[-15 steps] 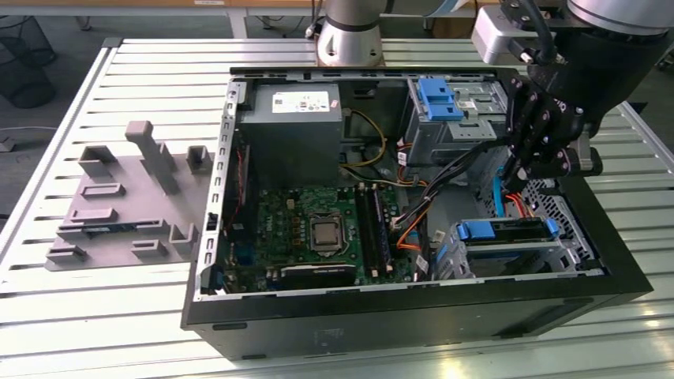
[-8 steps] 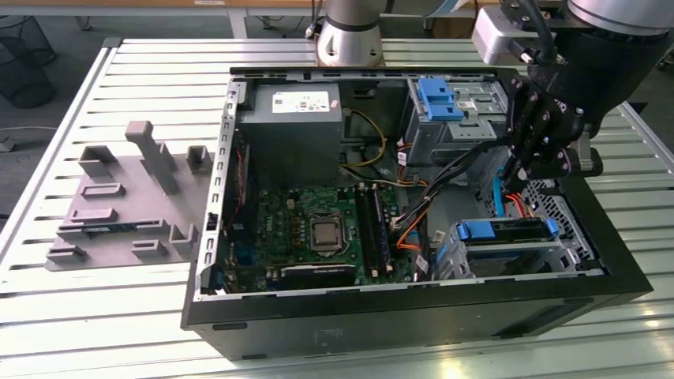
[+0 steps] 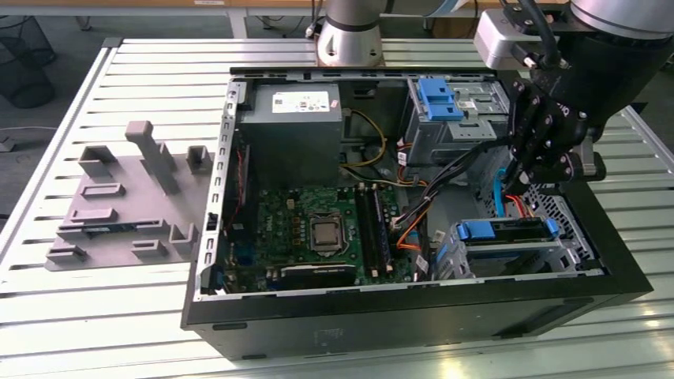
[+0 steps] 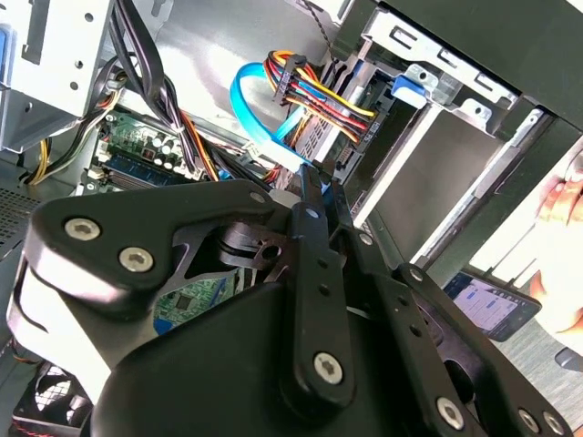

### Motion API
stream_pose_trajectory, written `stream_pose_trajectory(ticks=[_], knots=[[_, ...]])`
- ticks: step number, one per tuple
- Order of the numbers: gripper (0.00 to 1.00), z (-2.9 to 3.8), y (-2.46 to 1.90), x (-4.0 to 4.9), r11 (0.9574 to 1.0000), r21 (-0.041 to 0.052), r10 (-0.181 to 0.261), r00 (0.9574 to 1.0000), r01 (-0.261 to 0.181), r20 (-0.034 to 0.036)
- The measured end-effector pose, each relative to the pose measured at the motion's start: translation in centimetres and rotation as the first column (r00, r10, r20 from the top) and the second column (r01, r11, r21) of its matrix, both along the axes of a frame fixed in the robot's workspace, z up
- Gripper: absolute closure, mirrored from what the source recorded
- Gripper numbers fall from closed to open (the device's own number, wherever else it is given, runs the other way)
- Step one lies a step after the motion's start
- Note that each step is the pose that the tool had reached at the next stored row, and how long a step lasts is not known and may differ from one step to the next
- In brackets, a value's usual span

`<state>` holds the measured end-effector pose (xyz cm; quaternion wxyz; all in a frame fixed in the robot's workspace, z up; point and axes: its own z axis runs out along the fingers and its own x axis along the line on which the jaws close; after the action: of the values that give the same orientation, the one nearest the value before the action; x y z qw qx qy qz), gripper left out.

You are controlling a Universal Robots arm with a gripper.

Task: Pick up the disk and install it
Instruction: 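Insert the second disk wire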

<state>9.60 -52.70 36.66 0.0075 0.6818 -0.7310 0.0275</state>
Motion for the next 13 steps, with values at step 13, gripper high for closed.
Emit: stream_pose_trajectory(ticks=[13], knots=[[0.76,0.0,-0.03,0.0,1.0,0.0,0.0,1.0,0.0,0.0]])
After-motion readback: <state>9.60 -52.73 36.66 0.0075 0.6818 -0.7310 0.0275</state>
